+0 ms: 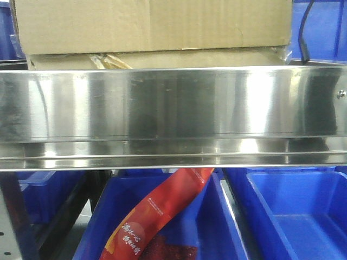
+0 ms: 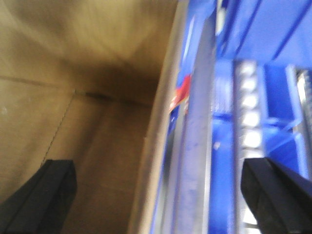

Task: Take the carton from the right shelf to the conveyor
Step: 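Close both grippers on the carton's side walls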

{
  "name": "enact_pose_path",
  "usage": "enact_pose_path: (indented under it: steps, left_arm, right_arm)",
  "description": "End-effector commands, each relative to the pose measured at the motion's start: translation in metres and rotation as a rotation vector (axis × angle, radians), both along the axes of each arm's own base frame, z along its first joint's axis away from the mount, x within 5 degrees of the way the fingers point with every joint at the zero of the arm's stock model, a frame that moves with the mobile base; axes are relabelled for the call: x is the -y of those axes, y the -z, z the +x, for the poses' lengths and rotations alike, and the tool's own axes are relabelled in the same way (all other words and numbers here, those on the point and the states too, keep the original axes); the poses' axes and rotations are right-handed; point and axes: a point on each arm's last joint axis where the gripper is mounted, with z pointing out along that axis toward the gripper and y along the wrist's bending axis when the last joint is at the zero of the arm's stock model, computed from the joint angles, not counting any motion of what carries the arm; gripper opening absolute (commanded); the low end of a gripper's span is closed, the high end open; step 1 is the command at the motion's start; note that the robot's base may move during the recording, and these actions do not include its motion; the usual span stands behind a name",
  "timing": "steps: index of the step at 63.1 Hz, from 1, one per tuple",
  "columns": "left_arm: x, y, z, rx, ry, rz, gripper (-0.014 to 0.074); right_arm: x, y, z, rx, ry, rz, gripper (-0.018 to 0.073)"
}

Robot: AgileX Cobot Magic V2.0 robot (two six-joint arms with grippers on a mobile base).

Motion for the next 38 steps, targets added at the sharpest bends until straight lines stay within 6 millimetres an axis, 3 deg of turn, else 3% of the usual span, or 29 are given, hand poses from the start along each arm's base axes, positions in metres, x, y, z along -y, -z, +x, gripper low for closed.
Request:
enact_pose_path:
  steps: [1, 13, 17, 23, 28, 32, 36, 38]
  left_arm:
    - [-0.006, 0.003, 0.004, -0.012, -0.024, -0.029, 0.0373]
    - [-0.009, 0.015, 0.012, -0.062, -0.034, -0.042, 0.0372]
    - [-0.008, 0.017, 0.013, -0.066, -0.034, -0.041, 0.0371]
    - [-0.008, 0.017, 0.013, -0.066, -0.034, -0.041, 0.0348]
    - [-0.008, 0.017, 0.013, -0.066, -0.034, -0.041, 0.0253]
    - [-0.008, 0.017, 0.013, -0.066, -0.034, -0.041, 0.0109]
    - [-0.008, 0.017, 0.013, -0.067, -0.033, -0.043, -0.0050]
    - [-0.008, 0.017, 0.013, -0.067, -0.033, -0.043, -0.0015]
  right_arm:
    - [0.000, 0.001, 0.004, 0.009, 0.003, 0.009, 0.0570]
    - [-0.001, 0.006, 0.008, -0.002, 0.003, 0.005, 0.0557]
    - [-0.001, 0.006, 0.008, -0.002, 0.003, 0.005, 0.0494]
    - [-0.001, 0.006, 0.008, -0.002, 0.003, 0.005, 0.0290]
    - [-0.001, 0.006, 0.008, -0.002, 0.003, 0.005, 0.0078]
    - [-0.001, 0.006, 0.008, -0.002, 0.003, 0.005, -0.0082]
    - [-0.001, 0.006, 0.008, -0.002, 0.003, 0.005, -0.0066]
    - [-0.001, 0.006, 0.008, -0.002, 0.003, 0.005, -0.0062]
